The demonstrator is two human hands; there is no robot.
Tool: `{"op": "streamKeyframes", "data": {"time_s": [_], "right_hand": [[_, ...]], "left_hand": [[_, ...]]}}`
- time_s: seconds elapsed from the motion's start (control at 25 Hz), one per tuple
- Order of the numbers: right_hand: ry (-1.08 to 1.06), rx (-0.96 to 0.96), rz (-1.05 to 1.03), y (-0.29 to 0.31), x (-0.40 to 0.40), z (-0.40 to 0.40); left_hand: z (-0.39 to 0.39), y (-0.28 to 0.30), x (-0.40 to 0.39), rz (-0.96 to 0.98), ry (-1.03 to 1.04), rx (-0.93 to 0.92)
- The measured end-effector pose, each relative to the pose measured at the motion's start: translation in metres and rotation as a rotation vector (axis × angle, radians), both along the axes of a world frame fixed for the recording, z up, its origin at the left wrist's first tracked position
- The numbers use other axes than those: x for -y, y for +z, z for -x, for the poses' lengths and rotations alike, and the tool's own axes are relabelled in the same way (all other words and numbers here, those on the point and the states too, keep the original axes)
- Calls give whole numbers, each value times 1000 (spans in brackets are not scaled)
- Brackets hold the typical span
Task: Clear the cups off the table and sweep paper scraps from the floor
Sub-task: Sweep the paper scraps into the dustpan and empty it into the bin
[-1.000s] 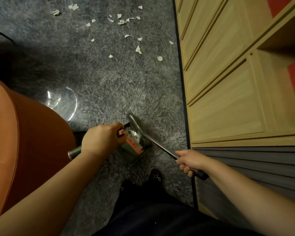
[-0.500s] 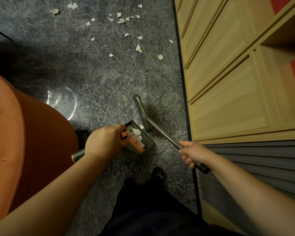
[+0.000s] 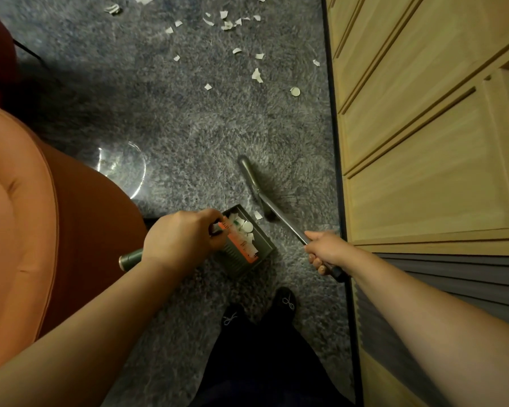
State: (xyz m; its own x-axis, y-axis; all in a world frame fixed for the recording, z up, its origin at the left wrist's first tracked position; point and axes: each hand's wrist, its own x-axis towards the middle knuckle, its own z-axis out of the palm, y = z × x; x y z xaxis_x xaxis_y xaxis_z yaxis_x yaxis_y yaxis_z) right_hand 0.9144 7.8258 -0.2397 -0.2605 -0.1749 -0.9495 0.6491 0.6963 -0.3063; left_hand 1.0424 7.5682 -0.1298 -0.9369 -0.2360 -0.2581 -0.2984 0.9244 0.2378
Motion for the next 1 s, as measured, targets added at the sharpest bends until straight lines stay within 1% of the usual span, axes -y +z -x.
{"op": "streamKeyframes", "data": {"time_s": [0.16,0.28,0.48,0.76,0.84,1.0], "right_hand": [[23,63,31,10,7,-5],[42,66,53,33,-7,-12],[-35,49,79,73,-27,-27],[-160,-19,54,84,-27,-43],[-190,-35,48,85,-25,-48],[-295,-60,64,87,-19,-54]], "left_hand": [[-10,-2,15,-12,19,-78],[-18,-4,12,-6,-9,-55],[-20,-6,6,20,-6,-28],[-24,-1,7,2,8,-11],[-31,3,11,-31,59,-13],[-42,16,15,-112,236,-98]]}}
